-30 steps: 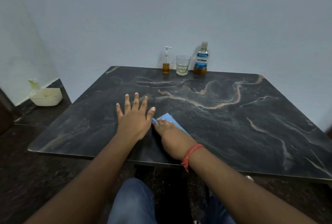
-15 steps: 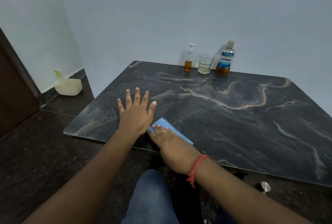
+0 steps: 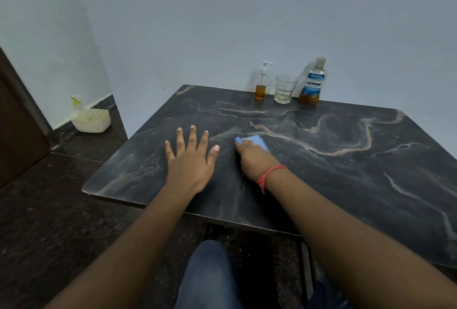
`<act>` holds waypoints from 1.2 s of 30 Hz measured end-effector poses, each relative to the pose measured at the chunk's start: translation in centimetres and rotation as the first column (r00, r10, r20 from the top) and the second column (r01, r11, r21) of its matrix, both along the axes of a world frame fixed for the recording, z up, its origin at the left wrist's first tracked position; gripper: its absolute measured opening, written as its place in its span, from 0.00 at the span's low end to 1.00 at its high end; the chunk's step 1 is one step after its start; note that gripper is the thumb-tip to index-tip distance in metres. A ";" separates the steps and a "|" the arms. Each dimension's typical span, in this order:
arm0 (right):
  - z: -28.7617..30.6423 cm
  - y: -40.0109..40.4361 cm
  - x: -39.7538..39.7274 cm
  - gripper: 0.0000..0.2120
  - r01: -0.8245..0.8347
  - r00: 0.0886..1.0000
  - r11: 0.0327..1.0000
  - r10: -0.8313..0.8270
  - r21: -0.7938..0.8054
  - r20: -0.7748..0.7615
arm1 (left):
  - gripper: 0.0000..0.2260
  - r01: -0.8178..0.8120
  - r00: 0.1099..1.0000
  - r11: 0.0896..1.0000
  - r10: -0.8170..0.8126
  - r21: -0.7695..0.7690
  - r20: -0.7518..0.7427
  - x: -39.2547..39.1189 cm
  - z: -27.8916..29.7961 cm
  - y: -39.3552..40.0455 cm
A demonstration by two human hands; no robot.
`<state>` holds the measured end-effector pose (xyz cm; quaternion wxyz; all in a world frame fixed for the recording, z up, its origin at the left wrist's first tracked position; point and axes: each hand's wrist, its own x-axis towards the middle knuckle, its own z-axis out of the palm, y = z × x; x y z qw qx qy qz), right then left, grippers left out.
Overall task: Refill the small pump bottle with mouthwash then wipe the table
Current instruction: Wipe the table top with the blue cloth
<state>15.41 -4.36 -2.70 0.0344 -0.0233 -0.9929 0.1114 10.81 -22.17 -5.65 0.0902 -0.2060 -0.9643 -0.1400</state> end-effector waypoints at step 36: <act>-0.4 18.7 10.9 0.31 0.234 0.972 0.967 -0.233 -0.100 0.021 | 0.34 0.266 0.964 0.961 -0.265 -0.073 0.021 2.9 0.6 13.8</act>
